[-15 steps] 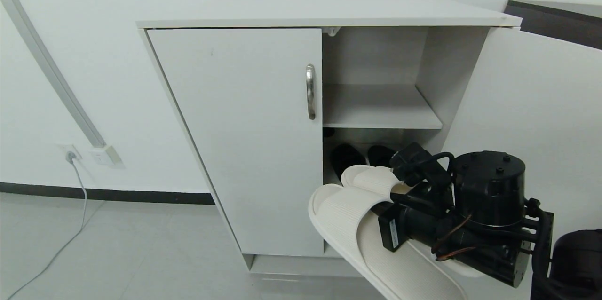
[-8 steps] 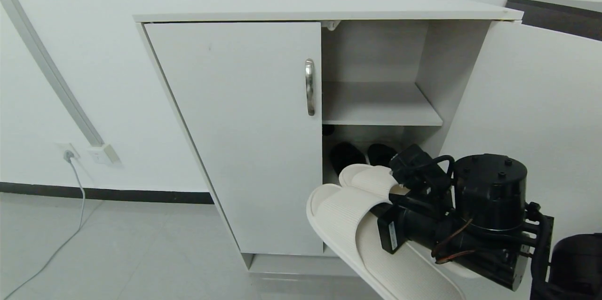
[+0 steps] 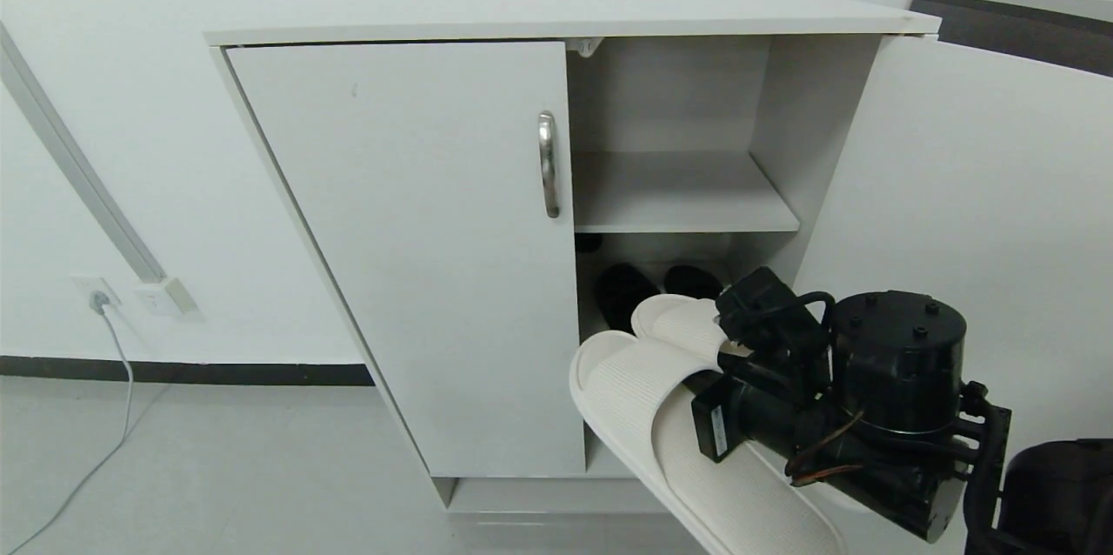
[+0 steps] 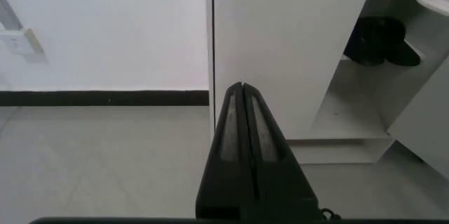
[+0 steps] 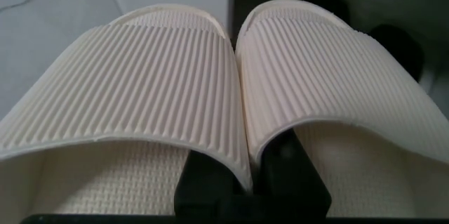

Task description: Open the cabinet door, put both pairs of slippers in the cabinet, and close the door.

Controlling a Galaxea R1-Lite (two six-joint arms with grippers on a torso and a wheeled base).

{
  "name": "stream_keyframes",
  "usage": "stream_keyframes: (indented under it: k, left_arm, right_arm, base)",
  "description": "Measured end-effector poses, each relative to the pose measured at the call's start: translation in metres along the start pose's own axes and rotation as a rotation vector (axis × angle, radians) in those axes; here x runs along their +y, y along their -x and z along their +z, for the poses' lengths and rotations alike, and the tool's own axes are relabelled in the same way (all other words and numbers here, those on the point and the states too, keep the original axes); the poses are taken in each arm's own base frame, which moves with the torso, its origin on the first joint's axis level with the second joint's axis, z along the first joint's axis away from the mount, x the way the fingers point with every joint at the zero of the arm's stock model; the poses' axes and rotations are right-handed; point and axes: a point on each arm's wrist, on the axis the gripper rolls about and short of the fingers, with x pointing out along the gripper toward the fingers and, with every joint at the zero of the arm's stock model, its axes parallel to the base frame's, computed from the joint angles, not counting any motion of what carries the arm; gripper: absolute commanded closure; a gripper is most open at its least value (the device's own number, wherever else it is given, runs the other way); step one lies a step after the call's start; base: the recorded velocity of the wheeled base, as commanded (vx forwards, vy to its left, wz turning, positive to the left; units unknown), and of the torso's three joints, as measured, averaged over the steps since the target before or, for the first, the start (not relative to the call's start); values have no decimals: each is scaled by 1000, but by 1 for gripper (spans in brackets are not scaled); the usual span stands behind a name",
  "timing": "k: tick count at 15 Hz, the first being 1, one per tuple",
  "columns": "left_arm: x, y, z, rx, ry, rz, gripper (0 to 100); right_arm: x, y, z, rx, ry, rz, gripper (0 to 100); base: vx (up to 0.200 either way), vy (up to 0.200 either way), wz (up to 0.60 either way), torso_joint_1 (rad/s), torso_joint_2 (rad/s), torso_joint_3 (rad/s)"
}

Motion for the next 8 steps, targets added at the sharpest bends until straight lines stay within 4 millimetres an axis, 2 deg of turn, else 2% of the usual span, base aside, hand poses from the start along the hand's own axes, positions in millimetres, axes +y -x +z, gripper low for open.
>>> stream_keyframes:
  k: [3, 5, 8]
  left_arm:
    - [0, 0, 0, 0, -1, 1, 100]
    - [0, 0, 0, 1, -1, 0, 100]
    - [0, 0, 0, 0, -1, 0, 100]
  right_arm:
    - [16, -9, 12, 15, -39, -268, 100]
    - [36, -13, 21, 57, -75, -305, 100]
    - [44, -17, 48, 84, -159, -418, 100]
  base:
    - [0, 0, 0, 0, 0, 0]
    - [0, 0, 0, 0, 0, 0]
    - [0, 0, 0, 0, 0, 0]
